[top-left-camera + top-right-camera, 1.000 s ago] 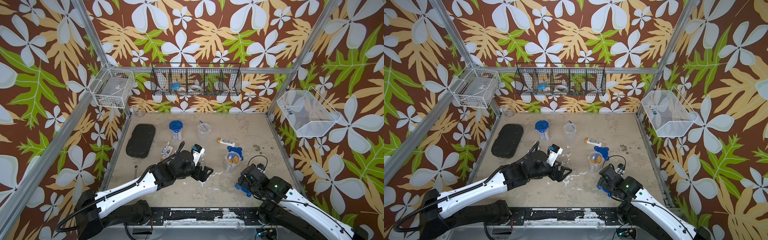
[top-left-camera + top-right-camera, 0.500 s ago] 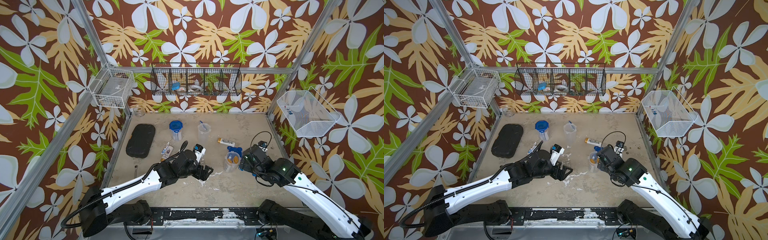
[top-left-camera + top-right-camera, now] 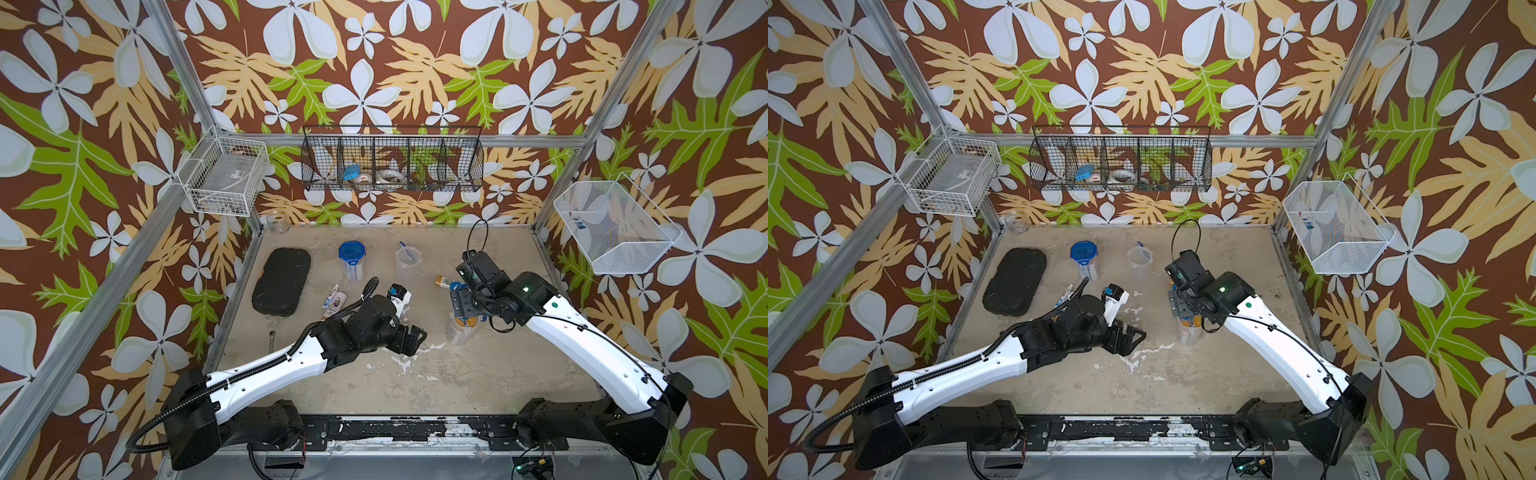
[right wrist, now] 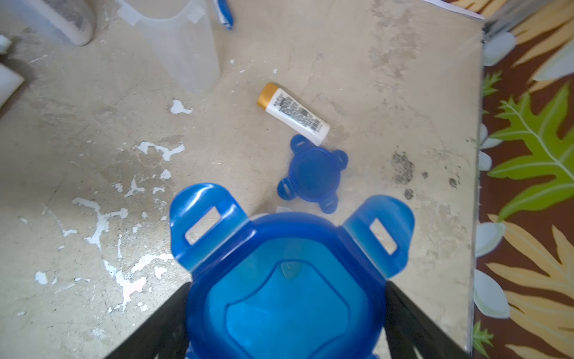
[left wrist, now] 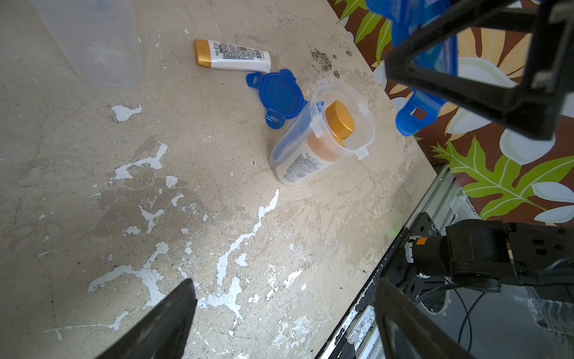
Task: Pack away toiletry kits
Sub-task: Close the lid on the container.
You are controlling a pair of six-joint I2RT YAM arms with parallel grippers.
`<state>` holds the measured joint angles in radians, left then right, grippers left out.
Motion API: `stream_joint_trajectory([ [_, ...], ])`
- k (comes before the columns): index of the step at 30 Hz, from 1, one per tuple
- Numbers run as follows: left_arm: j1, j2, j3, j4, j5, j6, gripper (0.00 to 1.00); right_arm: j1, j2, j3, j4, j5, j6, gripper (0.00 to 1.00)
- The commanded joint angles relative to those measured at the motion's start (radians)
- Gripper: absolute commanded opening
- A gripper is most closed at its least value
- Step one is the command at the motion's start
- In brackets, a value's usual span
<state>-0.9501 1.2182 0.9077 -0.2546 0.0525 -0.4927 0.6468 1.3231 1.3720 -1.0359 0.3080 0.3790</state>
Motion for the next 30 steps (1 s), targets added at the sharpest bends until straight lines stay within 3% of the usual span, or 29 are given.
stream_joint_trajectory([
  [1, 0.001, 0.006, 0.022, -0.035, -0.028, -0.012, 0.9, -0.038, 0.021, 0.017, 0.056, -0.125, -0.127, 0.6],
  [6, 0.002, 0.013, 0.051, -0.073, -0.042, -0.012, 0.9, -0.091, 0.008, -0.003, 0.09, -0.217, -0.264, 0.59],
  [11, 0.001, 0.044, 0.088, -0.098, -0.047, -0.007, 0.9, -0.091, 0.001, -0.034, 0.097, -0.233, -0.379, 0.58],
  [30, 0.002, 0.135, 0.157, -0.089, -0.052, -0.001, 0.91, -0.099, 0.051, -0.111, 0.043, -0.218, -0.447, 0.57],
])
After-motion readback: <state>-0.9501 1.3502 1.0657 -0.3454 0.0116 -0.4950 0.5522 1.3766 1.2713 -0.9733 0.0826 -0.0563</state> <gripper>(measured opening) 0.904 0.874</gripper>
